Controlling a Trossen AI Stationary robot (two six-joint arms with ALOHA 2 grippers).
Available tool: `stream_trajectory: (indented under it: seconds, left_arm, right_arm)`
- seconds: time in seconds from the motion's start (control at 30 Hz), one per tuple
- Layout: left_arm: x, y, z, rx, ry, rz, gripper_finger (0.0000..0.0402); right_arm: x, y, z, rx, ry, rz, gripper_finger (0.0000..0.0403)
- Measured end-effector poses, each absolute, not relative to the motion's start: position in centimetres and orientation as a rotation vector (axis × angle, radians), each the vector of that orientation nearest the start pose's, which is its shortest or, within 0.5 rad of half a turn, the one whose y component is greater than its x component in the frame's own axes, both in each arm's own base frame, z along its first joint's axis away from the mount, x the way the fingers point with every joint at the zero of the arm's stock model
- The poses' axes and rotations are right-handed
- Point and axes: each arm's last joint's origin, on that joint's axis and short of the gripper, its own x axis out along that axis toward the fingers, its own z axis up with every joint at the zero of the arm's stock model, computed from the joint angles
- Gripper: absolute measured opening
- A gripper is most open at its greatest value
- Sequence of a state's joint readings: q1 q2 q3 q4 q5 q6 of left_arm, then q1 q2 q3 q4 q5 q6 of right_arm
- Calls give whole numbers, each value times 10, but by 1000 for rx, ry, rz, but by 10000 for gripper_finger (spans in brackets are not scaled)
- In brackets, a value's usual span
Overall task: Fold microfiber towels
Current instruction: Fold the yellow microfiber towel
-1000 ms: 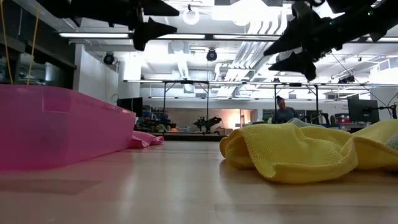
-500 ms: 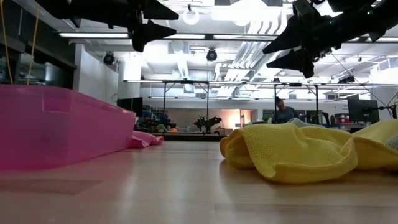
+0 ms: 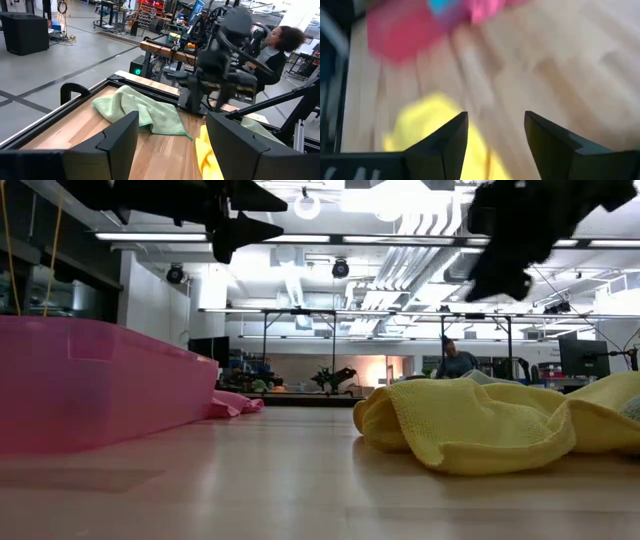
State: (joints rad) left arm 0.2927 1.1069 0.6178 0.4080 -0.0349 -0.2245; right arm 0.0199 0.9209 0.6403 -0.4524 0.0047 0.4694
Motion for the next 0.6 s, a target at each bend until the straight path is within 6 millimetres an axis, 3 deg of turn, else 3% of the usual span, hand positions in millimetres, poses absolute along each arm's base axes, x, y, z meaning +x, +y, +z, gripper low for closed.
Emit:
stream_trajectory:
  seconds: [0.27,0.6]
  left_arm:
    - [232,71,269,-233,47,337,221]
    - [232,71,266,-237,76,342,221]
  right_arm:
    - [189,39,214,342,963,-9,173]
    - [204,59,176,199,1158,-8,198]
